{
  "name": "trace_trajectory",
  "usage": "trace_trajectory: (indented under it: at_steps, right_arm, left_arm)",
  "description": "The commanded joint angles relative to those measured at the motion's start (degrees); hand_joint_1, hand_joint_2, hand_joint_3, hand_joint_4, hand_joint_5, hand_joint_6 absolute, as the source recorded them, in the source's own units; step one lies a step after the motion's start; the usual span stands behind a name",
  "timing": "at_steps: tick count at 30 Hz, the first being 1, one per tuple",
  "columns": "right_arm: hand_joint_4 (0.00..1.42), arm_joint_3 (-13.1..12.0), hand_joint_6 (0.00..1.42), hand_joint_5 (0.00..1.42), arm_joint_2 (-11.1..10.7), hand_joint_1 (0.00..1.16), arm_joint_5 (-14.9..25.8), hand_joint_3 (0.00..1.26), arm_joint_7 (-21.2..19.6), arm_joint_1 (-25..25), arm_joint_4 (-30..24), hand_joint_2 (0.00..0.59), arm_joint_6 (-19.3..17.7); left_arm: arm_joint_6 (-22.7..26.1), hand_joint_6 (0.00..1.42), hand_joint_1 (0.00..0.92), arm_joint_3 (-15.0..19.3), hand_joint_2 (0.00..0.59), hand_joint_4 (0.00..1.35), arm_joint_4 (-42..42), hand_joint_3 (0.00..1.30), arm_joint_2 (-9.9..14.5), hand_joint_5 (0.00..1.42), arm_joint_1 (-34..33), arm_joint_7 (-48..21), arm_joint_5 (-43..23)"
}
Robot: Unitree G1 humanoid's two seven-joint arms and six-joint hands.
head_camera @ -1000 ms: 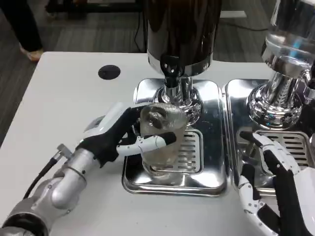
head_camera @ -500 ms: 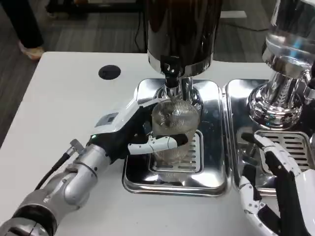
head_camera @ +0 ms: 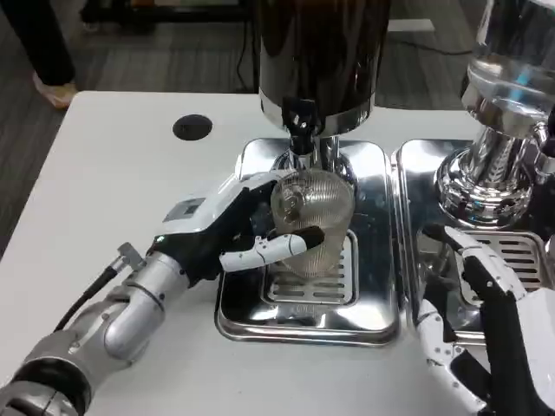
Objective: Grasp the cup under the faucet to collect the drink, then remove the cup.
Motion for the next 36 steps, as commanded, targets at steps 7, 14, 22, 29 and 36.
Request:
trace_trajectory:
  at_steps: [7, 14, 22, 29, 36]
  right_arm:
    - [0.21, 0.43, 0.35, 0.18, -0.27, 0.47, 0.29, 0.26, -0.08, -0.99, 1.32, 0.553, -0.78]
    - [0.21, 0.38, 0.36, 0.18, -0.25, 0.47, 0.72, 0.26, -0.29, -1.06, 1.77, 0.553, -0.99]
    - [0.21, 0.4, 0.36, 0.18, -0.35, 0.47, 1.57, 0.26, -0.31, -2.22, 2.8, 0.553, -1.29]
    - [0.21, 0.34, 0.36, 0.18, -0.01, 0.47, 1.71, 0.26, -0.78, -2.65, 3.51, 0.553, -1.61]
    - [0.21, 0.38, 0.35, 0.18, 0.16, 0.47, 2.06, 0.26, -0.61, -2.98, 4.11, 0.553, -1.67]
  left_arm:
    - [-4.03, 0.25, 0.012, 1.06, 0.109, 0.1, -1.91, 0.18, 2.33, 0.25, 0.66, -2.35, -1.67]
    - [-9.56, 0.25, 0.007, 3.99, 0.102, 0.08, -5.05, 0.17, 5.88, 0.22, 3.47, -5.3, -5.41]
    - [-12.23, 0.25, 0.006, 8.62, 0.096, 0.08, -9.03, 0.17, 9.65, 0.22, 6.67, -12.11, -11.5]
    - [-14.42, 0.37, 0.0, 13.58, 0.111, 0.22, -13.15, 0.24, 12.55, 0.27, 7.61, -24.1, -22.19]
    - [-12.53, 0.41, 0.0, 17.45, 0.125, 0.26, -18.32, 0.26, 12.25, 0.33, 6.73, -36.02, -32.7]
